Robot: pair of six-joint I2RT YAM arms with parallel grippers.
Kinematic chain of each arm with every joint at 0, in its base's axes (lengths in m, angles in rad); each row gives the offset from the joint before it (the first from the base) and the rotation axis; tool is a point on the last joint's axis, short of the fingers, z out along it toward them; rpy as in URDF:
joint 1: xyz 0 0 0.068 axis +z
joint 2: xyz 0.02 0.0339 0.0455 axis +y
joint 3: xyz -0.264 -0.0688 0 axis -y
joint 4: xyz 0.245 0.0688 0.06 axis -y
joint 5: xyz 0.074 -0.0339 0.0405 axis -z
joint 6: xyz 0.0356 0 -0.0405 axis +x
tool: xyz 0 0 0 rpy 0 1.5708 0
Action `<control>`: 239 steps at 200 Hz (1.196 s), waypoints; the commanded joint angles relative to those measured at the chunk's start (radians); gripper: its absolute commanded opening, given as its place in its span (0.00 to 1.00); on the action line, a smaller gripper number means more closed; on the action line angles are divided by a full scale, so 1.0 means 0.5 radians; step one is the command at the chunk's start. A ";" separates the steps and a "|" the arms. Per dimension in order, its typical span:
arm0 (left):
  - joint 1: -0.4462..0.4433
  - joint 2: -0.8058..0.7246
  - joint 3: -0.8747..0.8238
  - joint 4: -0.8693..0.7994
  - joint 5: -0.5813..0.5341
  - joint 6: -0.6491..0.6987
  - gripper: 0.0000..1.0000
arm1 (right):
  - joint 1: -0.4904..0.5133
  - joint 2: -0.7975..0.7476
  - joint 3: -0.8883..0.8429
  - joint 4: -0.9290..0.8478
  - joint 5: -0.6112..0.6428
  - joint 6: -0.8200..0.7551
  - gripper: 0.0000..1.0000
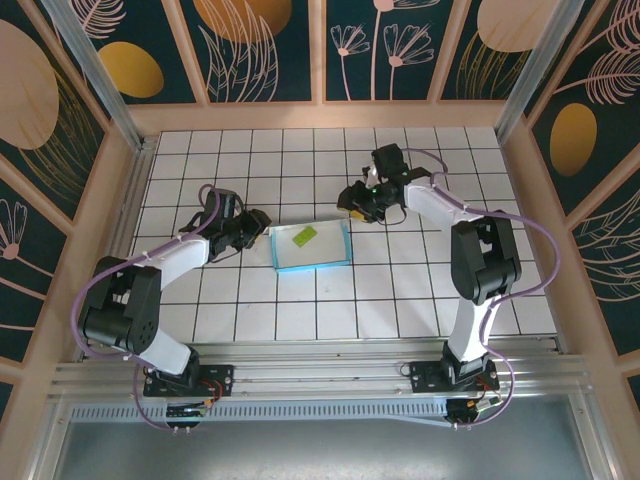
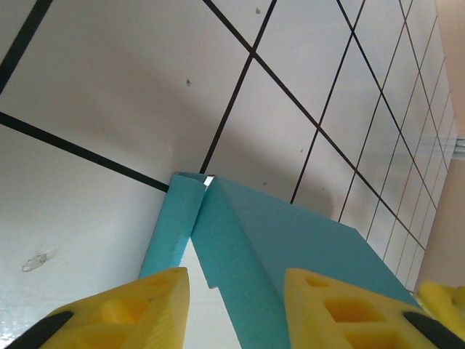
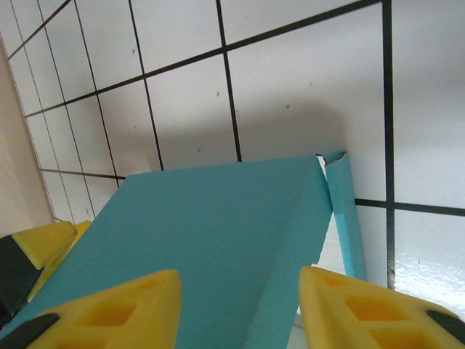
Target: Fold the paper box
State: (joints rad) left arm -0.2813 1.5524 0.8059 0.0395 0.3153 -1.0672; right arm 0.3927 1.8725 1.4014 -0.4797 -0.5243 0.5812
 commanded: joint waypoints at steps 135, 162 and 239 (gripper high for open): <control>-0.086 0.135 -0.016 0.197 0.143 -0.098 0.25 | 0.077 -0.053 -0.123 0.124 0.030 0.049 0.41; -0.097 0.147 -0.060 0.221 0.139 -0.110 0.24 | 0.081 -0.056 -0.175 0.158 0.049 0.061 0.40; -0.103 0.113 -0.109 0.187 0.076 -0.095 0.22 | 0.084 -0.085 -0.174 0.135 0.088 0.045 0.41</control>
State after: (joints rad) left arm -0.3275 1.6176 0.7616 0.1368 0.3592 -1.1046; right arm 0.4255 1.8717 1.3056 -0.4145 -0.5018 0.6022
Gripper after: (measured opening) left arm 0.220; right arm 0.403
